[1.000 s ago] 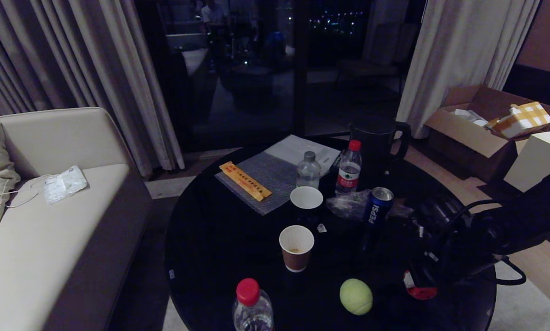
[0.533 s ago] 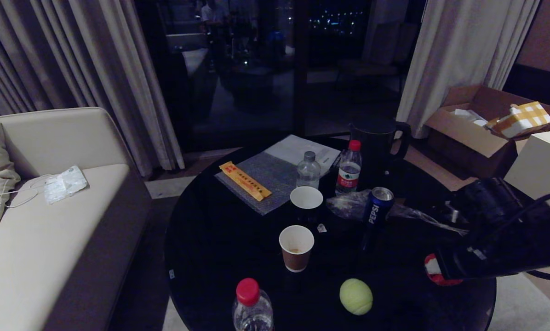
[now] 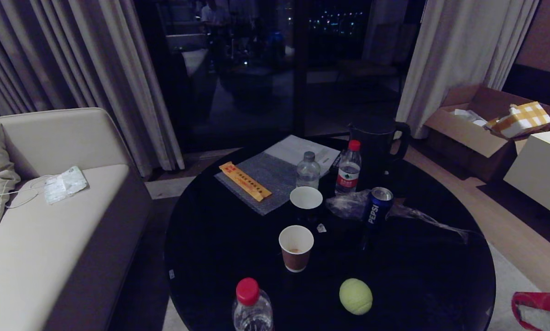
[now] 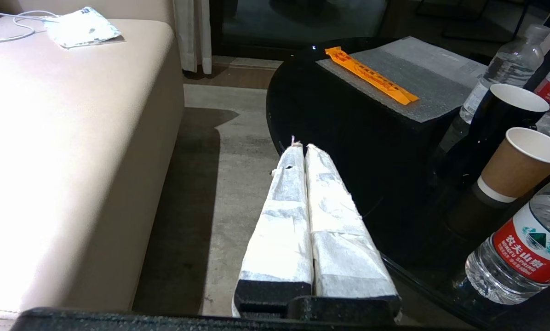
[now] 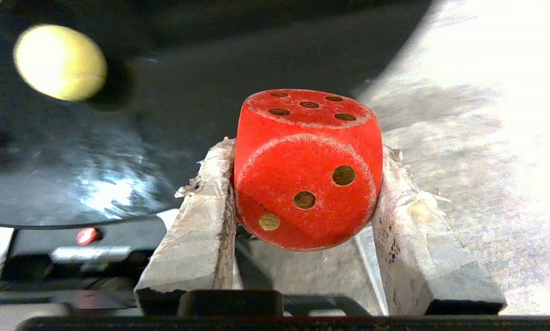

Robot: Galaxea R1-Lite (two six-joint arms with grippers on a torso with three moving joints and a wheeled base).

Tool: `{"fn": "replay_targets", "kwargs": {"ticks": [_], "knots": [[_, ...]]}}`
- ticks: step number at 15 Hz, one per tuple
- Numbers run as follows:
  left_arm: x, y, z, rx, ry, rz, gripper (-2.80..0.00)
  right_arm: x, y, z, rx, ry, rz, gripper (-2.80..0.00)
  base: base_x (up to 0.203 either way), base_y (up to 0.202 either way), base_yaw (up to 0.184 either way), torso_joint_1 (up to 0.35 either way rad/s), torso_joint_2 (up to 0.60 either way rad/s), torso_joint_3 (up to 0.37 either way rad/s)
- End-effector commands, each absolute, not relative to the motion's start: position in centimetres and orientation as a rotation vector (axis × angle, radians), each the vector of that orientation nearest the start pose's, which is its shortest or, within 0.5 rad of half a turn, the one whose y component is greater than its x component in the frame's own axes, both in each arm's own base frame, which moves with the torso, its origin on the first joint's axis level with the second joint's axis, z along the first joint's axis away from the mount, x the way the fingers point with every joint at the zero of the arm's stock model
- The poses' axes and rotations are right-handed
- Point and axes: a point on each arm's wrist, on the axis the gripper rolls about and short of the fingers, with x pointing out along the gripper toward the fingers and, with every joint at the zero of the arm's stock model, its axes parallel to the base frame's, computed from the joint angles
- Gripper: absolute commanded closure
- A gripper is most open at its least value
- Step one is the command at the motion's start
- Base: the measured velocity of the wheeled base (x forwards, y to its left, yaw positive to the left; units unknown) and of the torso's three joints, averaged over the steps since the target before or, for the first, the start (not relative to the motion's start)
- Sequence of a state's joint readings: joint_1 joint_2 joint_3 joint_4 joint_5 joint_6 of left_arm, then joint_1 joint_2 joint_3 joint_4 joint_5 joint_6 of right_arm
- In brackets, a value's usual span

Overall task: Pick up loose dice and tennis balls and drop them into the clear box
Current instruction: Put the toys in the box

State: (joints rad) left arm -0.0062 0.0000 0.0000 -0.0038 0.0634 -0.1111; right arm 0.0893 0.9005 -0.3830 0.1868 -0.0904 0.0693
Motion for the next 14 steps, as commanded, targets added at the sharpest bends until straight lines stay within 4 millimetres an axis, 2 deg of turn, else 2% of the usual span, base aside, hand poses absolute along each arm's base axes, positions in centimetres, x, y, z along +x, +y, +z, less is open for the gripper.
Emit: {"fn": "replay_targets", "kwargs": {"ticks": [1,8,10,14], "knots": [[-2.3,0.2,7.6,-0.112,-0.005,0.058,0.00,2.9,-0.1,13.2,0.021,0.510,-0.075,0.00,0.000,0.000,0.000,0.000,0.00,0.000],[-2.3,0.2,7.6,-0.112,-0.005,0.058,0.00,-3.1,-0.1,8.6,0.012,0.218,-0.048,0.00,0.000,0.000,0.000,0.000,0.00,0.000],[-2.3,0.2,7.6,-0.112,-0.005,0.057,0.00,-3.5,0.0,7.8,0.012,0.169,-0.008,0.00,0.000,0.000,0.000,0.000,0.00,0.000],[-2.3,0.2,7.6,-0.112,-0.005,0.057,0.00,-2.3,0.0,7.7,0.012,-0.005,0.006,0.00,0.000,0.000,0.000,0.000,0.00,0.000]]}}
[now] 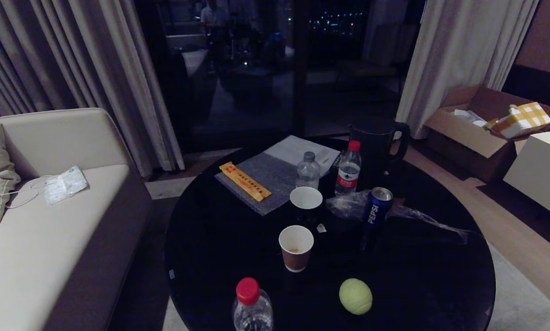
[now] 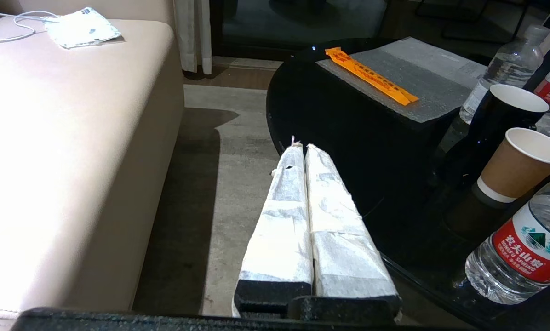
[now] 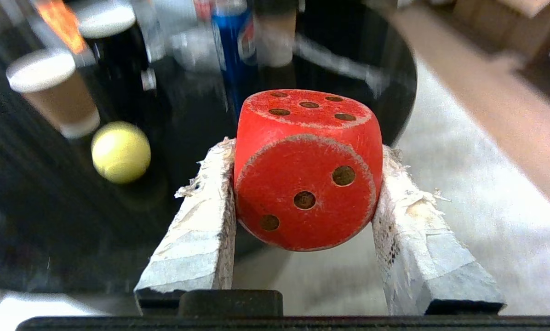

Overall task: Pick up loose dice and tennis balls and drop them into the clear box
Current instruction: Put the toys in the box

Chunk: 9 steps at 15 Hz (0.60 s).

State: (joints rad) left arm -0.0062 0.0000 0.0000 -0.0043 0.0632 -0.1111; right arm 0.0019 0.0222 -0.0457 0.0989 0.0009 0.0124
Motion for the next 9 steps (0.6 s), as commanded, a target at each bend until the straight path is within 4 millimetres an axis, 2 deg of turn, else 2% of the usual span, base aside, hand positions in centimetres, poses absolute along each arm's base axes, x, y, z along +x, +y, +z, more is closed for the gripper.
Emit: {"fn": "replay_targets", "kwargs": {"ticks": [1,9], "knots": [[-2.26,0.16,7.56,-0.112,-0.005,0.058,0.00,-2.30,0.01,7.54,0.008,0.010,0.009,0.00,0.000,0.000,0.000,0.000,0.00,0.000],[-2.26,0.16,7.56,-0.112,-0.005,0.057,0.00,-2.30,0.01,7.52,0.009,0.012,0.009,0.00,0.000,0.000,0.000,0.000,0.00,0.000]]}}
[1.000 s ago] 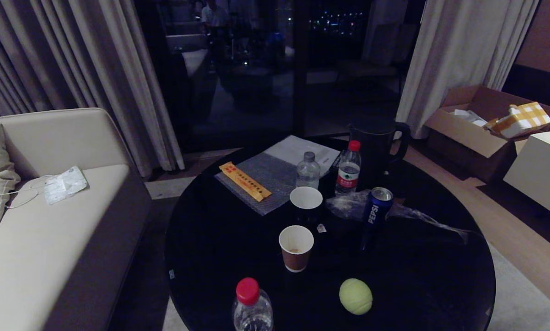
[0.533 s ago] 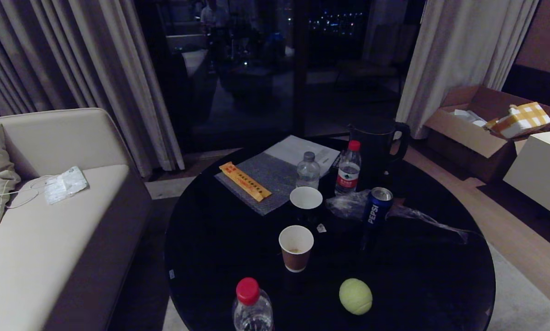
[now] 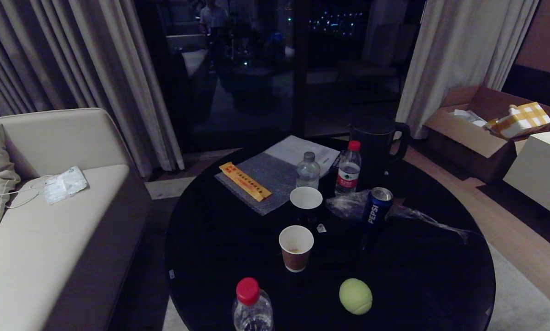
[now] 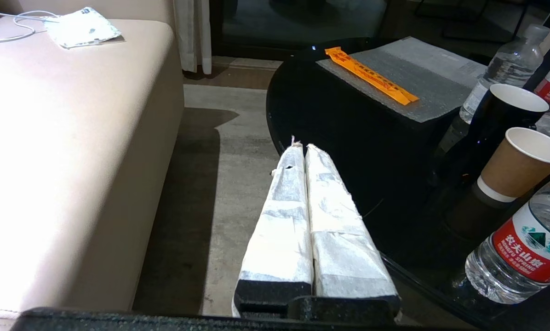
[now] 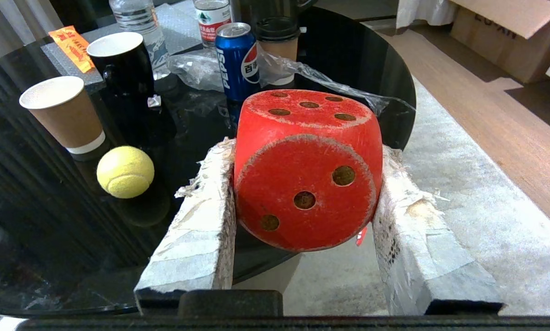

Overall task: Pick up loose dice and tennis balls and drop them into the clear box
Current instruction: Put the toys in the box

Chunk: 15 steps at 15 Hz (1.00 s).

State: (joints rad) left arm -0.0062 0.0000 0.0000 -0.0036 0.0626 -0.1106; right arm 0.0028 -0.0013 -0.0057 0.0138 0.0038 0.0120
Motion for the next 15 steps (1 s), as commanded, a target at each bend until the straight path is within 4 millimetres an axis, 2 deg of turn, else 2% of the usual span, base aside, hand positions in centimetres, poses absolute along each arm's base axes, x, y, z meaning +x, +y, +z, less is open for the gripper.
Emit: {"fn": "replay_targets", "kwargs": {"ticks": [1,8,15], "knots": [[-2.26,0.16,7.56,-0.112,-0.005,0.057,0.00,-2.32,0.01,7.58,0.012,0.009,0.009,0.00,0.000,0.000,0.000,0.000,0.00,0.000],[-2.26,0.15,7.54,-0.107,-0.003,0.055,0.00,-2.32,0.01,7.58,0.012,0.009,0.009,0.00,-0.013,0.000,0.000,0.001,0.00,0.000],[-2.26,0.15,7.54,-0.106,-0.003,0.055,0.00,-2.31,0.01,7.57,0.011,0.010,0.009,0.00,-0.178,0.000,-0.003,0.002,0.00,0.003]]}}
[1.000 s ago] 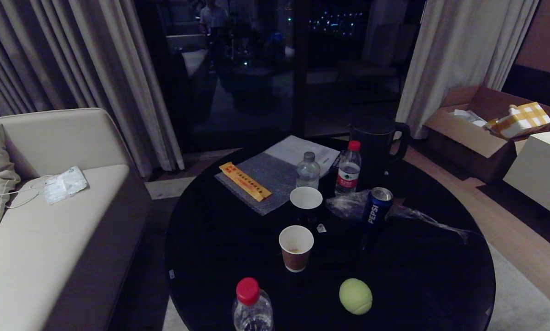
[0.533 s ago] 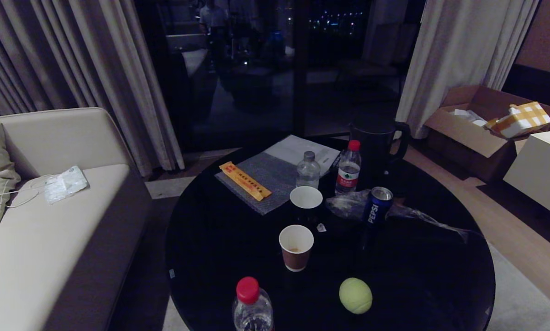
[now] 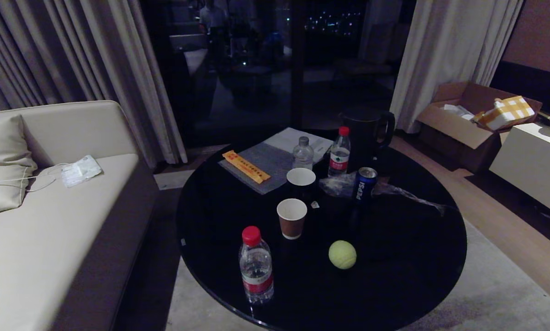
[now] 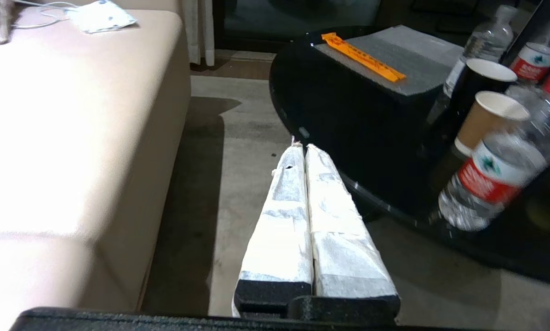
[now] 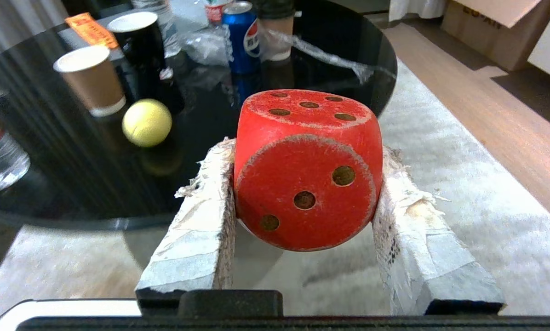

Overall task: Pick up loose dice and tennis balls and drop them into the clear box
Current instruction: Put the toys in the box

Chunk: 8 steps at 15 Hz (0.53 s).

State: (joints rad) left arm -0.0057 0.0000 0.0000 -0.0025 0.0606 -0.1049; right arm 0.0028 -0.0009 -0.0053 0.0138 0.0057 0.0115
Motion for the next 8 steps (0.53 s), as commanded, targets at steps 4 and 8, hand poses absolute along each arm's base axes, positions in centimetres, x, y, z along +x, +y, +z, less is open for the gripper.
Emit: {"fn": "replay_targets", "kwargs": {"ticks": [4,8], "knots": [[-2.26,0.15,7.54,-0.106,-0.003,0.055,0.00,-2.30,0.01,7.54,0.012,0.011,0.009,0.00,-0.183,0.000,-0.001,0.002,0.00,0.004],[-2.26,0.15,7.54,-0.106,-0.003,0.055,0.00,-2.30,0.00,7.54,0.012,0.011,0.008,0.00,-0.182,0.000,-0.003,0.003,0.00,0.003]]}}
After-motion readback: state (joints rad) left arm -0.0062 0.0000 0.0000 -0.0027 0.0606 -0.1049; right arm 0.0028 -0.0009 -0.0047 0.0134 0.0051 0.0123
